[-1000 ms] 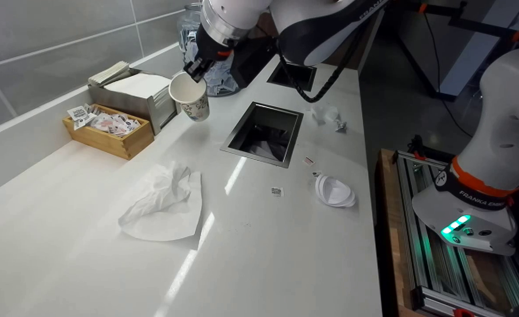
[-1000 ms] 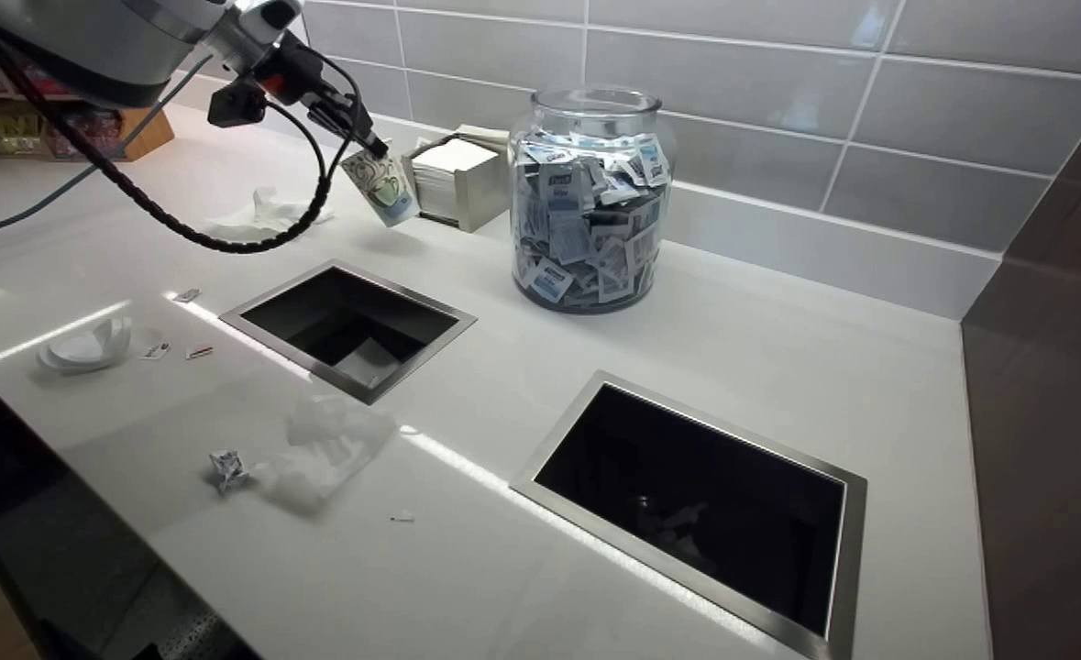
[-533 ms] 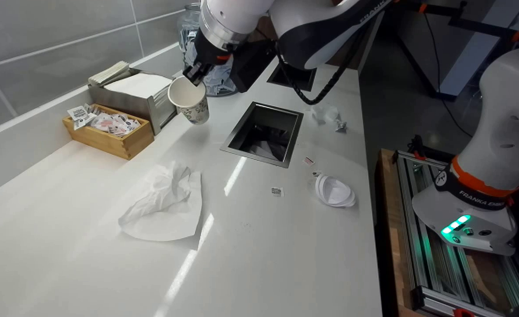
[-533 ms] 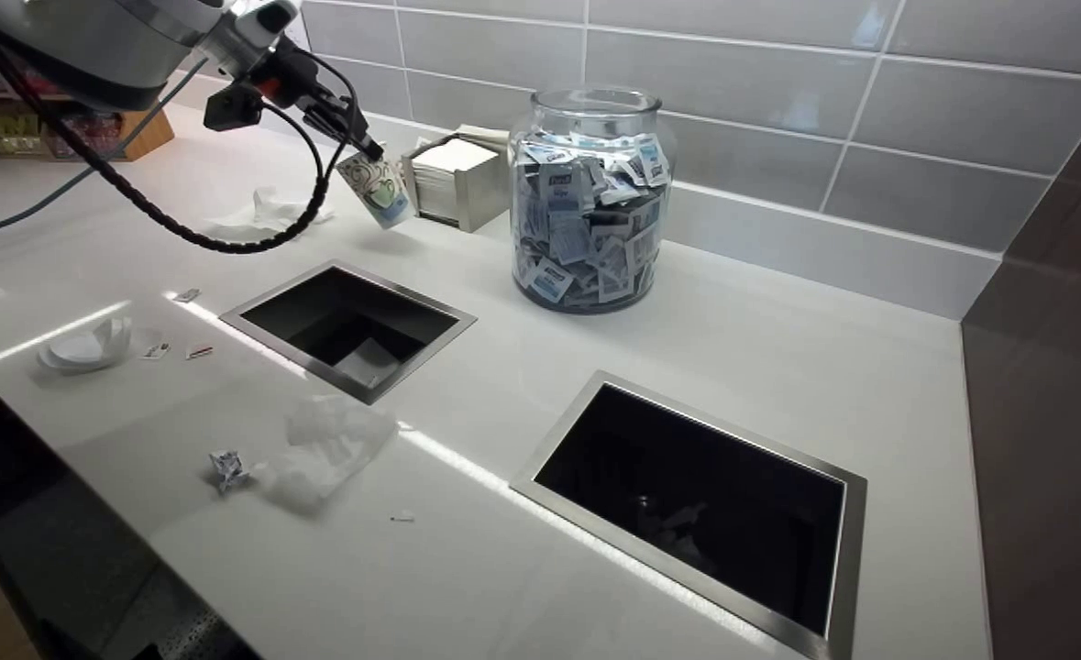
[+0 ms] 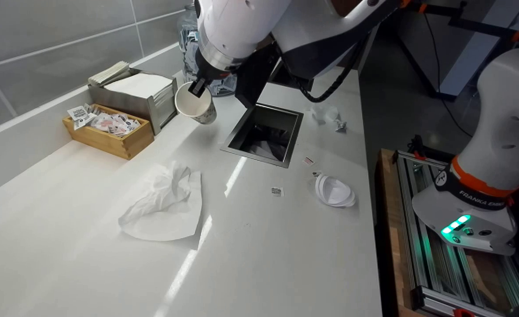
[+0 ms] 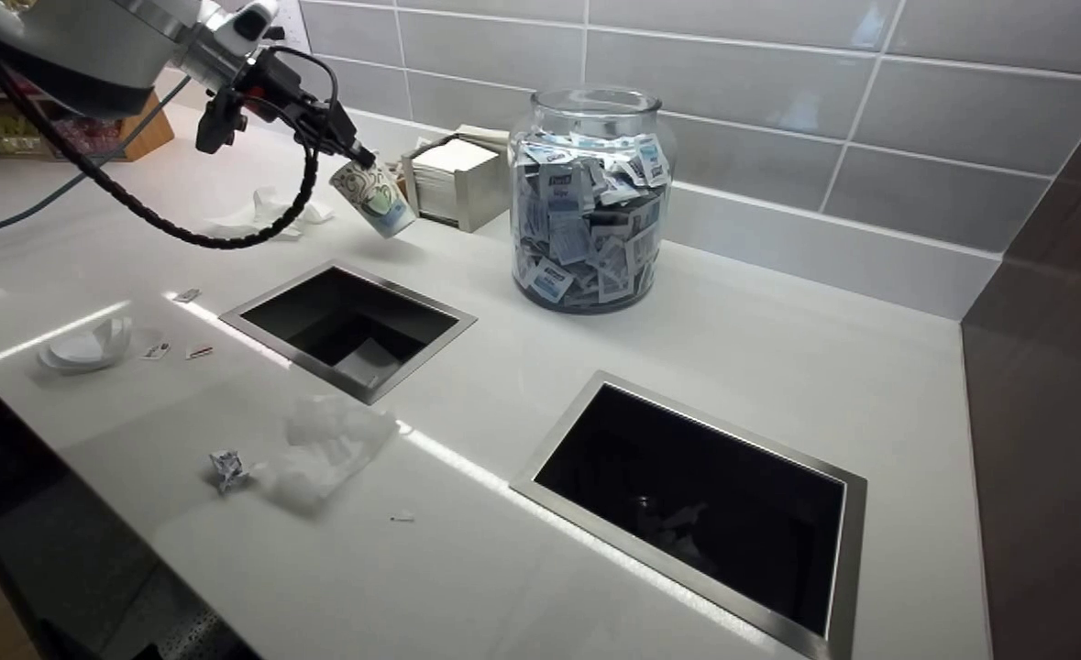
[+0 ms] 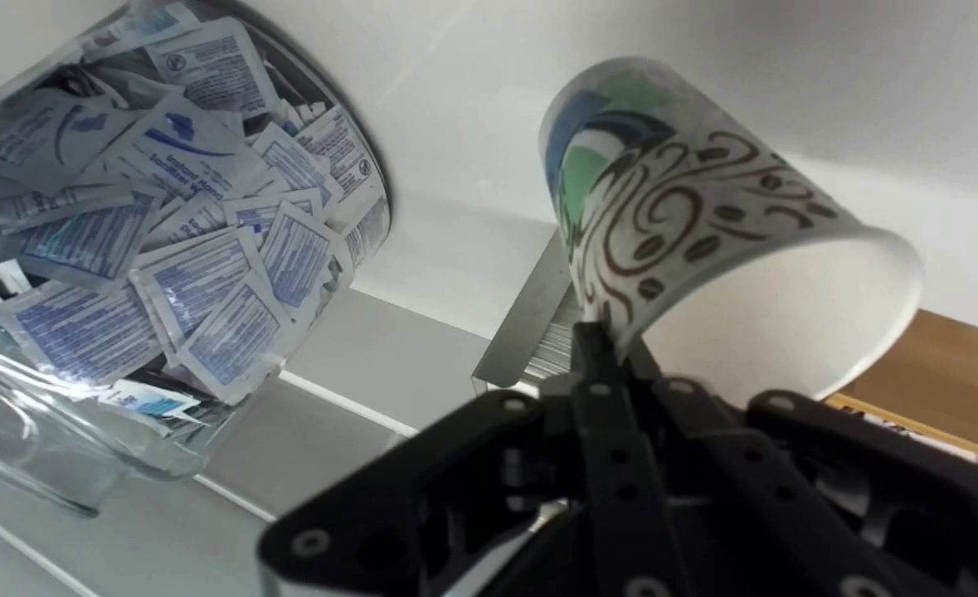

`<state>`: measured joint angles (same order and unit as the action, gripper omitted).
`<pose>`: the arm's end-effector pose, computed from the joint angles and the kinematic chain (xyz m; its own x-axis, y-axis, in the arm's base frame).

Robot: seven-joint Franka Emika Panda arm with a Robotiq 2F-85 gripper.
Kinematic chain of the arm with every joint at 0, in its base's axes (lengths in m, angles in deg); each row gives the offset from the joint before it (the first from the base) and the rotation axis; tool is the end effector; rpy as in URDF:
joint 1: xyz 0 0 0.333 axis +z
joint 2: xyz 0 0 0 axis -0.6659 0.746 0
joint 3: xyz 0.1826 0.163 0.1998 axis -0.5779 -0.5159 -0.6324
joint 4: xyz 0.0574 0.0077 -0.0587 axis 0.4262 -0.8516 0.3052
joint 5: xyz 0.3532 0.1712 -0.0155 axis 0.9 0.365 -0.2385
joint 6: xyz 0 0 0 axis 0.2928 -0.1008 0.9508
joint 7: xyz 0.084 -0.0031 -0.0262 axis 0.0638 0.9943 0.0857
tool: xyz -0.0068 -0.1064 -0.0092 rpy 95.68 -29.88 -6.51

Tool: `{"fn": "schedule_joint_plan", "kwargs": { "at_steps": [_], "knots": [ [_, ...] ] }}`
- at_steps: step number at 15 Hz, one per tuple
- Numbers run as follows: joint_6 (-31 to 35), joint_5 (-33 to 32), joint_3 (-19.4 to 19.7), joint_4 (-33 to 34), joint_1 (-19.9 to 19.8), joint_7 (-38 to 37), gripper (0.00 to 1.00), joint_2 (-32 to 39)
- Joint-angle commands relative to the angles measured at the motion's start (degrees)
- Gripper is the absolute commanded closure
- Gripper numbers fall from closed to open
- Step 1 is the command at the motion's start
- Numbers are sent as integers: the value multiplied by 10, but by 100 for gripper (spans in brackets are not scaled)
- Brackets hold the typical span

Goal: Put the cup upside down

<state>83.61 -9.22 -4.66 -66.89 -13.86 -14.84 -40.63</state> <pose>0.5668 0.1184 0.3436 0.8012 0.2309 0.5520 -0.0684 -0.8812 0.4678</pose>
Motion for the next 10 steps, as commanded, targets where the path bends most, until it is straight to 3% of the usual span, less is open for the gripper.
{"fn": "schedule_joint_plan", "kwargs": {
  "at_steps": [1, 4, 5, 6, 8, 10],
  "knots": [
    [-33, -65, -2, -4, 21, -50, 99, 9],
    [-41, -98, -5, -9, 30, -62, 99, 16],
    [-58, -118, -93, -8, -50, -67, 99, 13],
    [-67, -130, -105, -9, -57, -70, 71, 15],
    [-85, -145, -146, -10, -88, -72, 66, 18],
    [-95, -153, -176, -10, -111, -76, 50, 18]
  ]
}}
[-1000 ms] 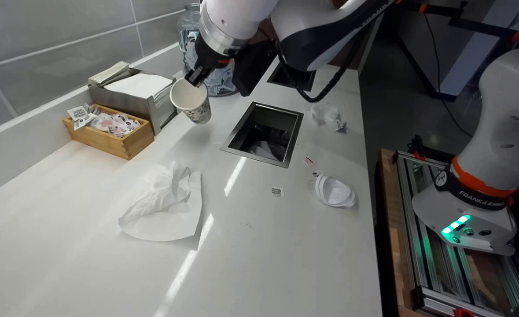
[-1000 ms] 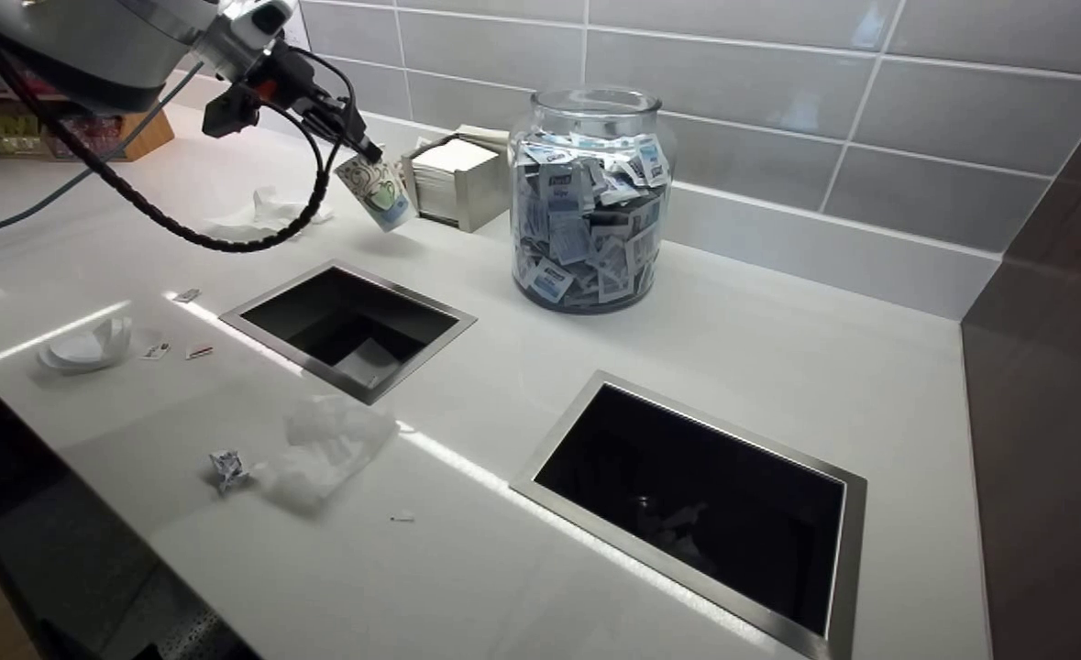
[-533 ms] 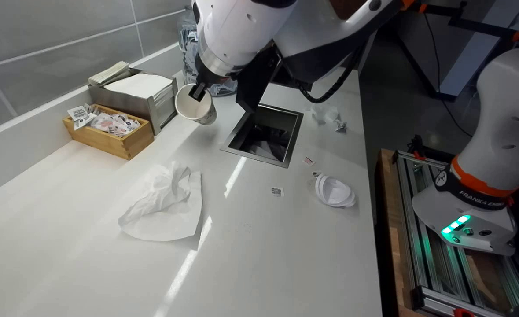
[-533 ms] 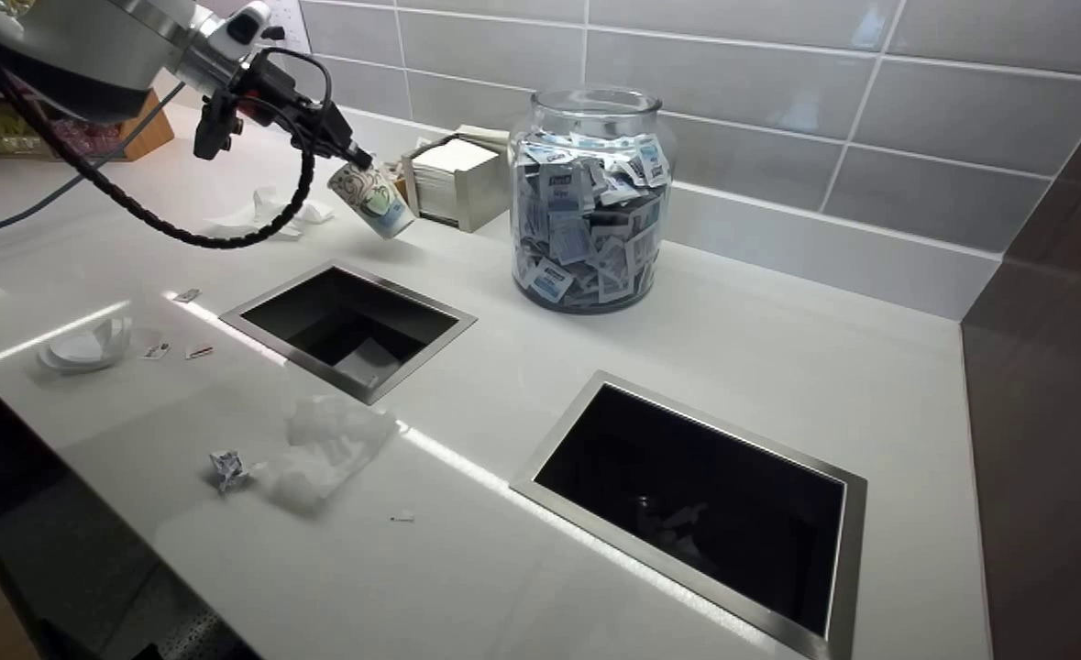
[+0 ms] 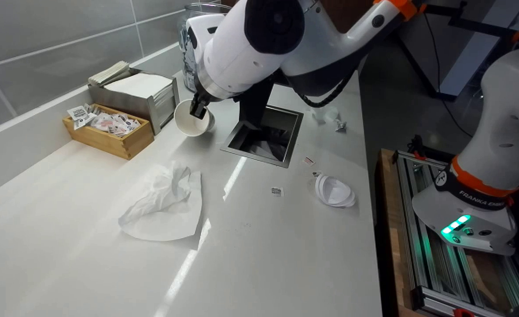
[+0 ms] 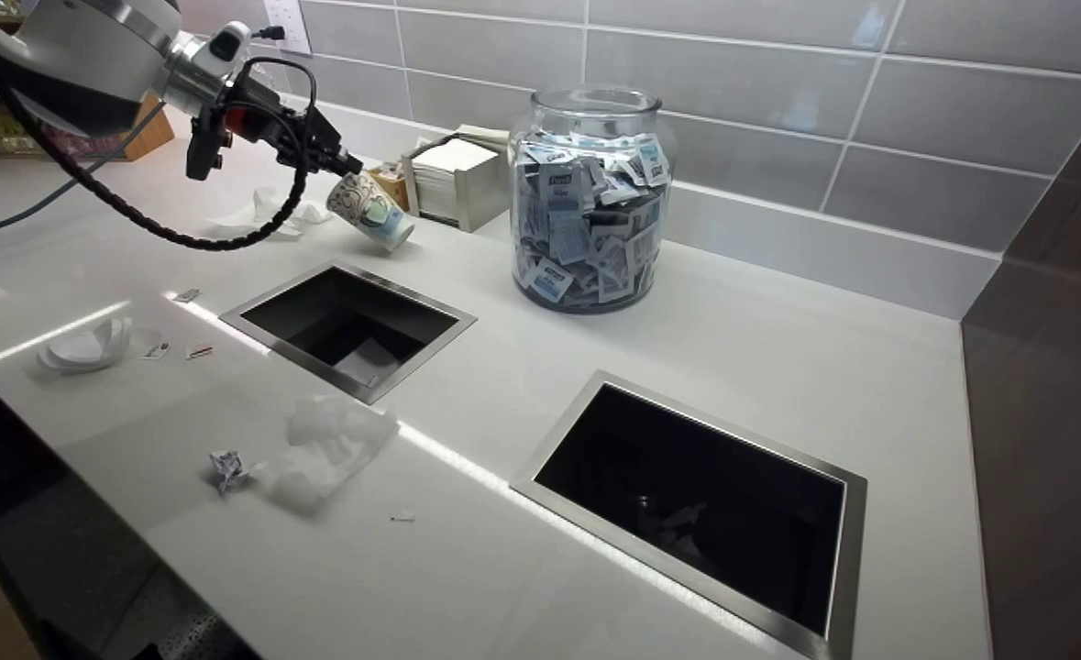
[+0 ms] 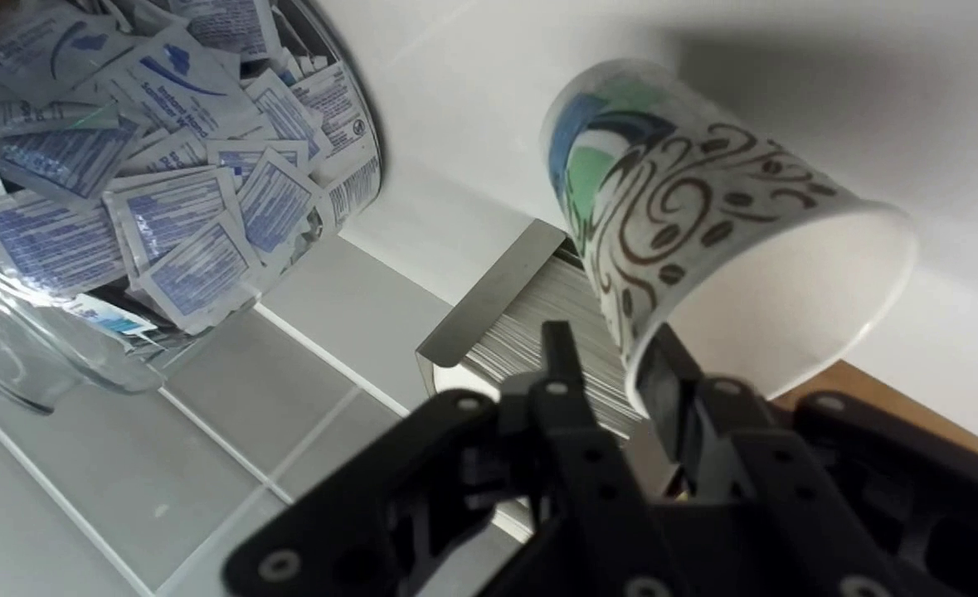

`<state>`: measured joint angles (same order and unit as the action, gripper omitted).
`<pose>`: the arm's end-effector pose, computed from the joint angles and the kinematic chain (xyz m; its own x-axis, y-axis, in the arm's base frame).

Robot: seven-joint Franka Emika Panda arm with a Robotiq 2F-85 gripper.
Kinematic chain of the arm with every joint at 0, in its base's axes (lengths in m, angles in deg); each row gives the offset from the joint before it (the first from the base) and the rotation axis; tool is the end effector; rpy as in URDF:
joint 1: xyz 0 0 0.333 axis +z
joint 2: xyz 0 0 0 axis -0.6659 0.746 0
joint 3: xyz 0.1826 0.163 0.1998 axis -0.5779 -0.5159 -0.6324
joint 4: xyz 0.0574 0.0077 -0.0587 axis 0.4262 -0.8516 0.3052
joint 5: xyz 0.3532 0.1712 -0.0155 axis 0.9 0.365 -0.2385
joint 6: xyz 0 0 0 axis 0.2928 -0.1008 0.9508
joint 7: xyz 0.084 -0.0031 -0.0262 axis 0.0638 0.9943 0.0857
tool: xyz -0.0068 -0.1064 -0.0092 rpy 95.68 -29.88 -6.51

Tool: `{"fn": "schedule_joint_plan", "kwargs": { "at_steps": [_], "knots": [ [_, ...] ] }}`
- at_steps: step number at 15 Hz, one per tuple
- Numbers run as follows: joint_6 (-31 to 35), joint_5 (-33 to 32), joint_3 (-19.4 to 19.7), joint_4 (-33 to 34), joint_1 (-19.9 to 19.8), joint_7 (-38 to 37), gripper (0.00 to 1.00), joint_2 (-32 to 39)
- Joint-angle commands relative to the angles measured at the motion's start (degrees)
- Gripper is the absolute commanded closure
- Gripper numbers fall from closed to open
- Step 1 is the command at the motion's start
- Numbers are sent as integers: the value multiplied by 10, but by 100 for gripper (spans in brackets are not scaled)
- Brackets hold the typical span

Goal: Put the cup upside down

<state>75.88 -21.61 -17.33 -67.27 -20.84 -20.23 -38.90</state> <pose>0.5517 0.1535 0.3131 0.7698 0.3880 0.5069 0.0007 -0.7946 0.6071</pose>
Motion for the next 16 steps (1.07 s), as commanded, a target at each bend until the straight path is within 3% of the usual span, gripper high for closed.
{"fn": "schedule_joint_plan", "kwargs": {
  "at_steps": [1, 6, 7, 16],
  "knots": [
    [-19, -30, -60, -5, -51, -25, 42, 1],
    [0, 1, -91, 7, -91, -52, 4, -4],
    [8, 12, -95, 8, -99, -59, 0, -5],
    [76, 134, -95, 21, -119, -139, 0, -12]
  ]
}}
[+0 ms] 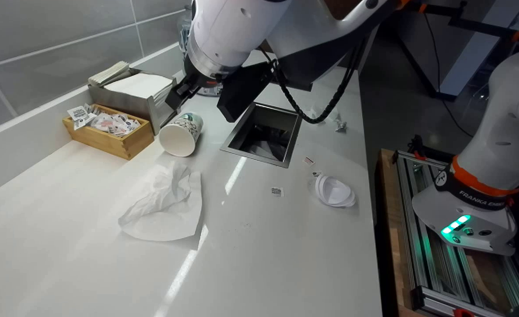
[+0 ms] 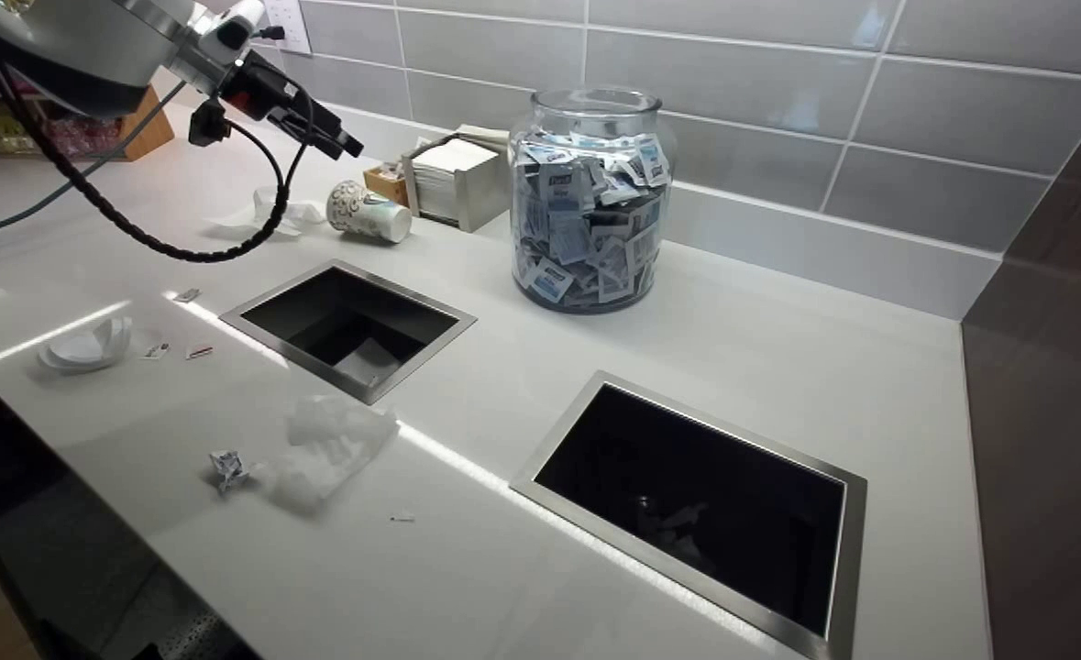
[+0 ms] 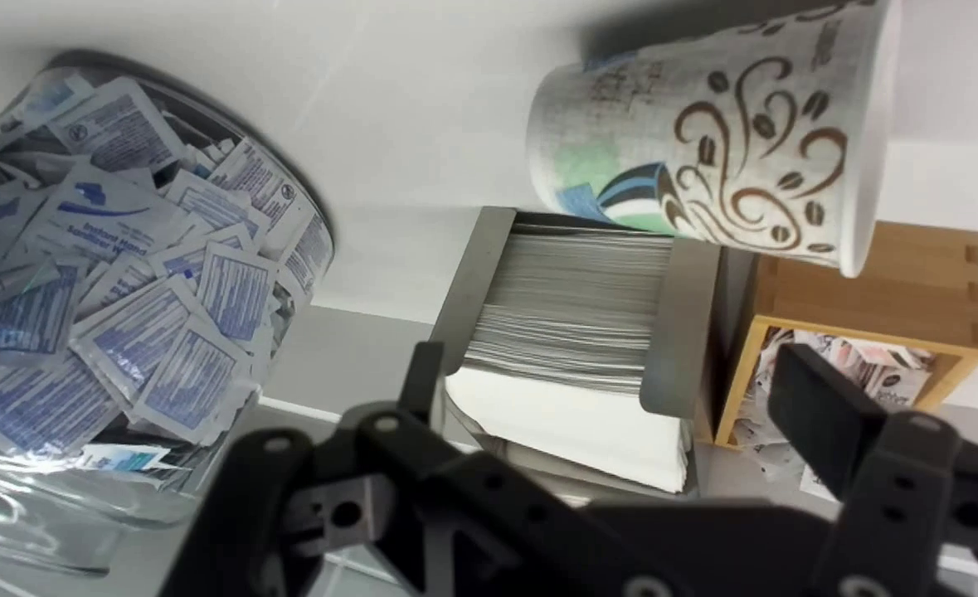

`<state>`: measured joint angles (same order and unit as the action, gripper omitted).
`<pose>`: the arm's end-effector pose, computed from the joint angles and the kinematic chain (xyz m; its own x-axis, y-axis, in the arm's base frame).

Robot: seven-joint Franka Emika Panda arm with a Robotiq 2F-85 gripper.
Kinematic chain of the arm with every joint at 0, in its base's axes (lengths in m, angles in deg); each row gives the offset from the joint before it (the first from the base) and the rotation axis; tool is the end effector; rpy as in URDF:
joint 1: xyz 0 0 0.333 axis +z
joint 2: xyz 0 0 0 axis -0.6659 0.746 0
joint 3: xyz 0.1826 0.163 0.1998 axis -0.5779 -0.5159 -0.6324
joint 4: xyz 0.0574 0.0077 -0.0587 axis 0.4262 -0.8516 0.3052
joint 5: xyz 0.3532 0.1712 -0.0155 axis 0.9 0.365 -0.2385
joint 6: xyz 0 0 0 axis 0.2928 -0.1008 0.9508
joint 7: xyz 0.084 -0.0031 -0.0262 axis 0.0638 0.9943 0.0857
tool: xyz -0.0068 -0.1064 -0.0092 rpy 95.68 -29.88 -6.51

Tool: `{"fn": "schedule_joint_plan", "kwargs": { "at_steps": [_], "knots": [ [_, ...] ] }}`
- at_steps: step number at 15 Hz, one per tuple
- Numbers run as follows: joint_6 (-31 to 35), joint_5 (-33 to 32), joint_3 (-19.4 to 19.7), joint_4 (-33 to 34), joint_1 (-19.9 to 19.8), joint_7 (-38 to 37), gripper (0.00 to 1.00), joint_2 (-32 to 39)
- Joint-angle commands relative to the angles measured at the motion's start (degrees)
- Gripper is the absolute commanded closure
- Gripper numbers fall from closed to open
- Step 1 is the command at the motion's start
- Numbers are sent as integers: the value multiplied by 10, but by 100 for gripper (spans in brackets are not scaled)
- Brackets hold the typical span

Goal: Put the cup upside down

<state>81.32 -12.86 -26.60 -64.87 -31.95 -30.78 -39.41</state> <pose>0.5685 0.1496 0.3404 0.7554 0.0415 0.6539 -0.2136 -0.9279 0.3056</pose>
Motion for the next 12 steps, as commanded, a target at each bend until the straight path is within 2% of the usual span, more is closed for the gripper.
{"fn": "schedule_joint_plan", "kwargs": {
  "at_steps": [1, 4, 5, 12],
  "knots": [
    [30, 72, -3, -3, -11, -35, 0, -8],
    [27, 142, -4, -3, -17, -35, 0, -10],
    [19, 103, 0, 6, -9, -31, 0, -2],
    [19, 106, 0, 8, -9, -30, 0, -2]
  ]
}}
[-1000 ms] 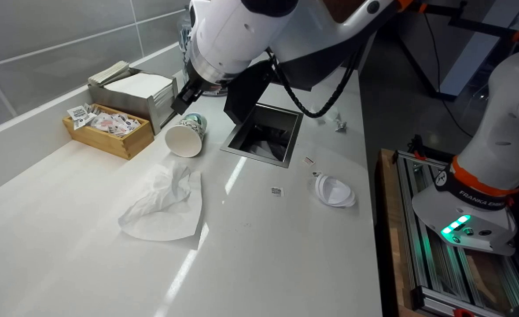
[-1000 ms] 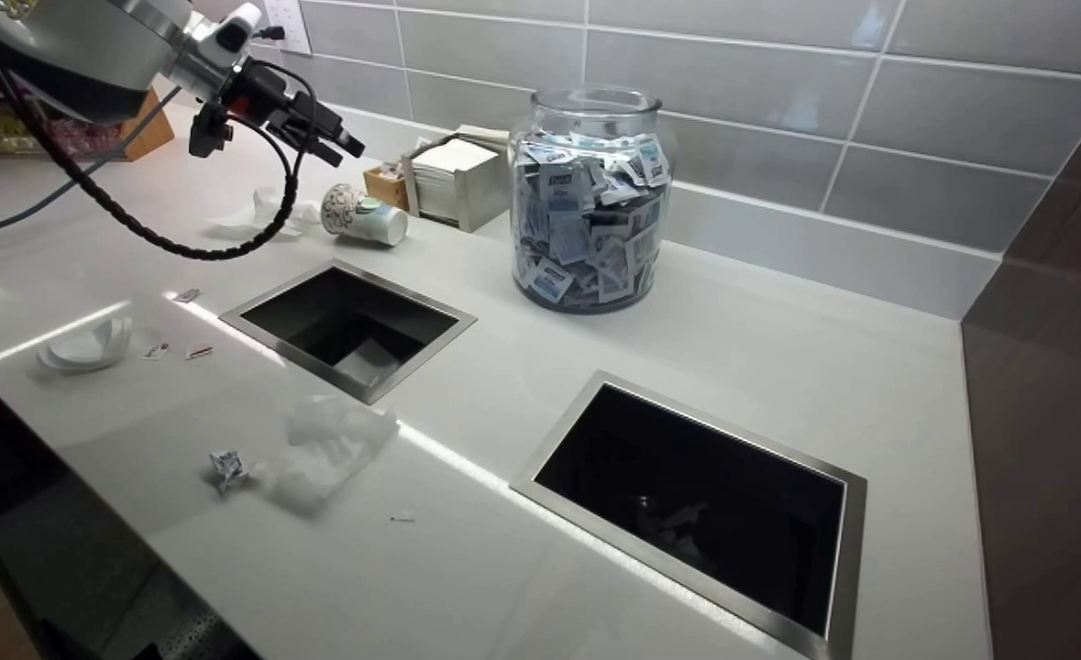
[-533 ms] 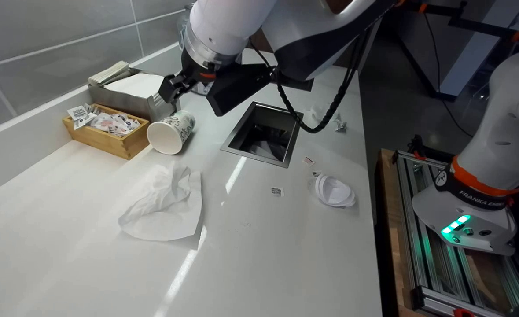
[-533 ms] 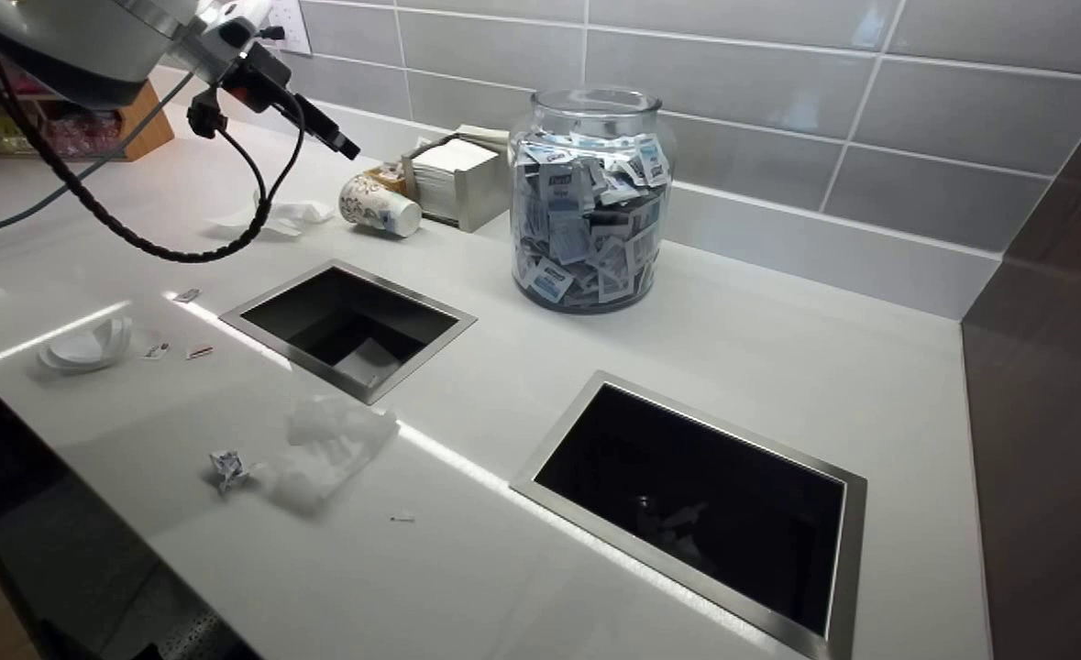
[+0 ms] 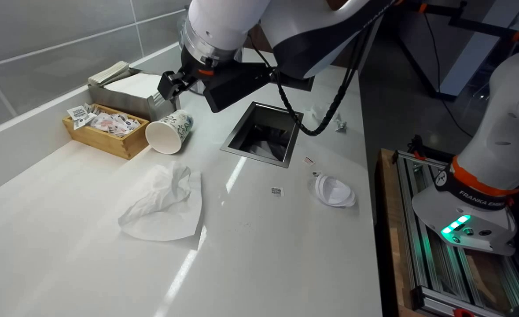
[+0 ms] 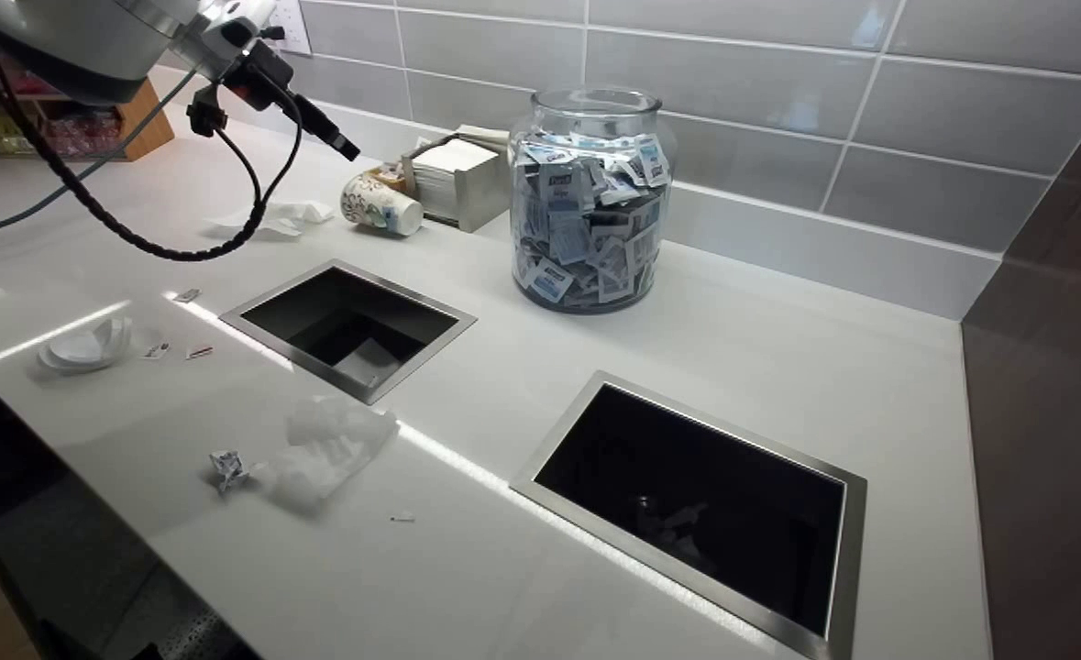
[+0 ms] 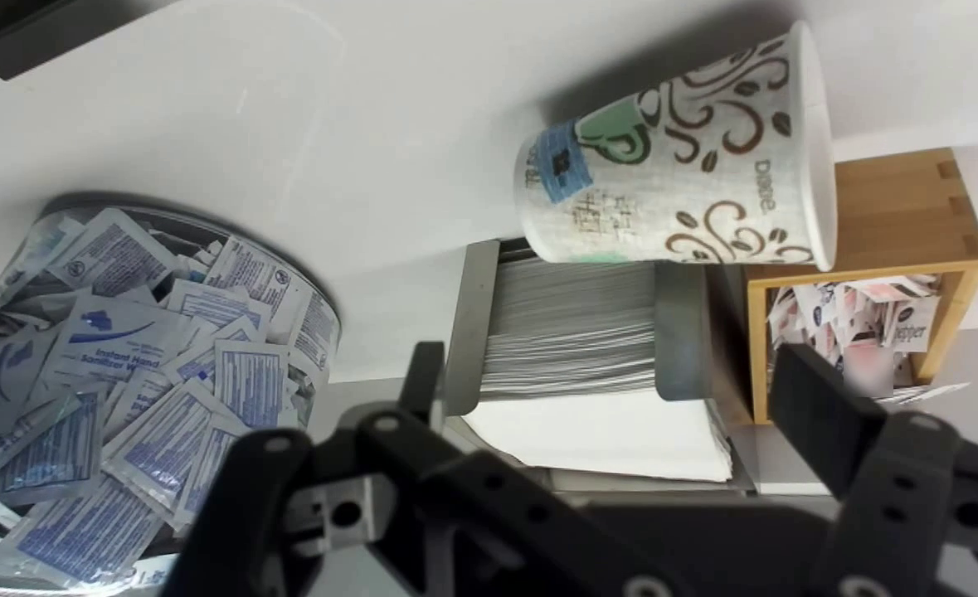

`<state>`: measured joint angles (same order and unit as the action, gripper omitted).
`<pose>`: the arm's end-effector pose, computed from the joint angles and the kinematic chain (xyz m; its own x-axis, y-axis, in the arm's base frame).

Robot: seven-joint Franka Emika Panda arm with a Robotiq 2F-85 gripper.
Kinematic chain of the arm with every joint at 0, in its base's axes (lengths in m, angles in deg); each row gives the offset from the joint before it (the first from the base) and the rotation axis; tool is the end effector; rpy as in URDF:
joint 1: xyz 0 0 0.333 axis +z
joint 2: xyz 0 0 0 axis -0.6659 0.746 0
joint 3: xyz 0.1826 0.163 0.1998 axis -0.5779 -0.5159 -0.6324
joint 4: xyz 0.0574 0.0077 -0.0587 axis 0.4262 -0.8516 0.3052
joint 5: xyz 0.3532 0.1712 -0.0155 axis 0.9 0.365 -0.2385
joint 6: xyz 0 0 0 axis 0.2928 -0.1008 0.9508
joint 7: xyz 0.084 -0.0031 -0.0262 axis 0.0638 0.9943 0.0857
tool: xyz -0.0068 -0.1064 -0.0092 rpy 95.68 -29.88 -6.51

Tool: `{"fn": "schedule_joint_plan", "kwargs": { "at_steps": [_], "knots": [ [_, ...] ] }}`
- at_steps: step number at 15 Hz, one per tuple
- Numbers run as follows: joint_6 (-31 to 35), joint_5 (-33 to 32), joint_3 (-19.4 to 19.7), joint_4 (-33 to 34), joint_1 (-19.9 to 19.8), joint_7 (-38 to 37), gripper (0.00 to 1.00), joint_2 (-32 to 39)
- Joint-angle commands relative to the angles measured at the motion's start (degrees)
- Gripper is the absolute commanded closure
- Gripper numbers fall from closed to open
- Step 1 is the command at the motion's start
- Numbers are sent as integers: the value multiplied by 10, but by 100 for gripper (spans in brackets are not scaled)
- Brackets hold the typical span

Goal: Put the cup upside down

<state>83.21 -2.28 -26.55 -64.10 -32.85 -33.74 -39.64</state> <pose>0.5768 0.1442 0.3530 0.7355 -0.1991 0.6476 -0.3600 -0.9246 0.1246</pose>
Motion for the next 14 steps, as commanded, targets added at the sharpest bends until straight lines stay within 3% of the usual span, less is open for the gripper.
{"fn": "schedule_joint_plan", "kwargs": {
  "at_steps": [1, 7, 14],
  "knots": [
    [2, 45, -4, 1, -7, 14, 0, 8],
    [22, 263, -12, 24, -36, 43, 0, 45],
    [78, 431, 41, 58, -23, 55, 0, 83]
  ]
}}
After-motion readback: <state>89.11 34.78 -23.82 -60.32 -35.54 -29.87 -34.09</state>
